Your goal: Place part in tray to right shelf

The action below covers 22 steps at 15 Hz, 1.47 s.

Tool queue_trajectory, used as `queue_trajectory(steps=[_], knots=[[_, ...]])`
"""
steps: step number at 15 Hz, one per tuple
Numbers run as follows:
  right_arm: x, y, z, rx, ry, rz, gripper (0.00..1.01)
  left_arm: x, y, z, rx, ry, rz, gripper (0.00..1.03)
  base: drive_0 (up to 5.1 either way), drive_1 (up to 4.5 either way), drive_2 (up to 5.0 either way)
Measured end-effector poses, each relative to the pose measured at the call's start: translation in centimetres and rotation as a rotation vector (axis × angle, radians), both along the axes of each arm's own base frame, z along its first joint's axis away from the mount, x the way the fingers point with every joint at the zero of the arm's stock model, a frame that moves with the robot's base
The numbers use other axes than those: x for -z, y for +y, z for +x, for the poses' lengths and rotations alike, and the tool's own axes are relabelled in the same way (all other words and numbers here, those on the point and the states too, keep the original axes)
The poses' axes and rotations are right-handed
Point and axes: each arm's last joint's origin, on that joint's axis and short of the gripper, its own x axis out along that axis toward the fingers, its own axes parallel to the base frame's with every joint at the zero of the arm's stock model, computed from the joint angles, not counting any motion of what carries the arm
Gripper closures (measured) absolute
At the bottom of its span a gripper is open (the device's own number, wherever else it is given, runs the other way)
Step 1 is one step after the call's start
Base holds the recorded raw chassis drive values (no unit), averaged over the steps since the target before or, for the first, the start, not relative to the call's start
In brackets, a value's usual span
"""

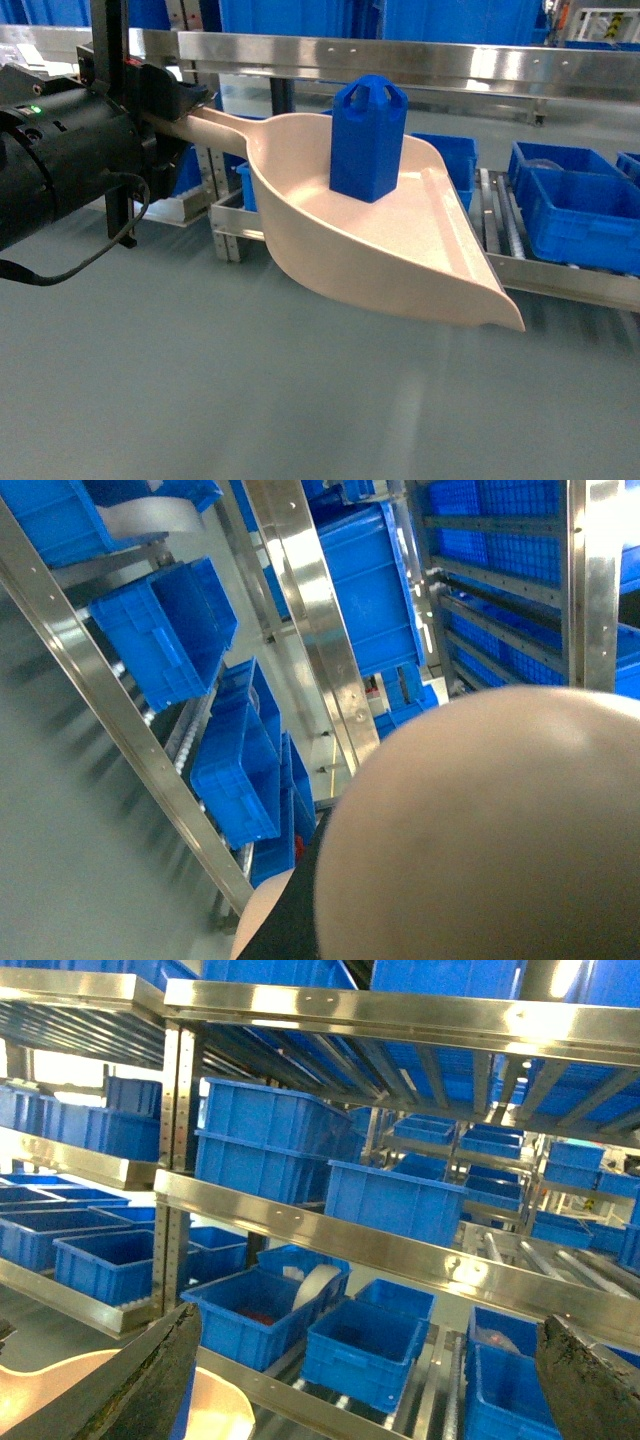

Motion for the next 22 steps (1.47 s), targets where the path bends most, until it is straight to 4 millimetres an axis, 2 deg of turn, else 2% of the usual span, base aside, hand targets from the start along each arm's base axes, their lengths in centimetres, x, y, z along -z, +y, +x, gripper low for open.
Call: queue_trajectory(steps=[15,22], knots=[[0.00,0.00,0.00,0.000,0.000,0.000,0.03,0.02,0.00,0.00,0.000,0.001,0.000,0.89,-1.6,-1.59,-1.6],[-0.08,-0.06,-0.09,0.001,-0.005,0.003,0.03,0.00,0.16,0.04,-0.008,0.000,0.000,0.89,0.0,0.00,0.0]])
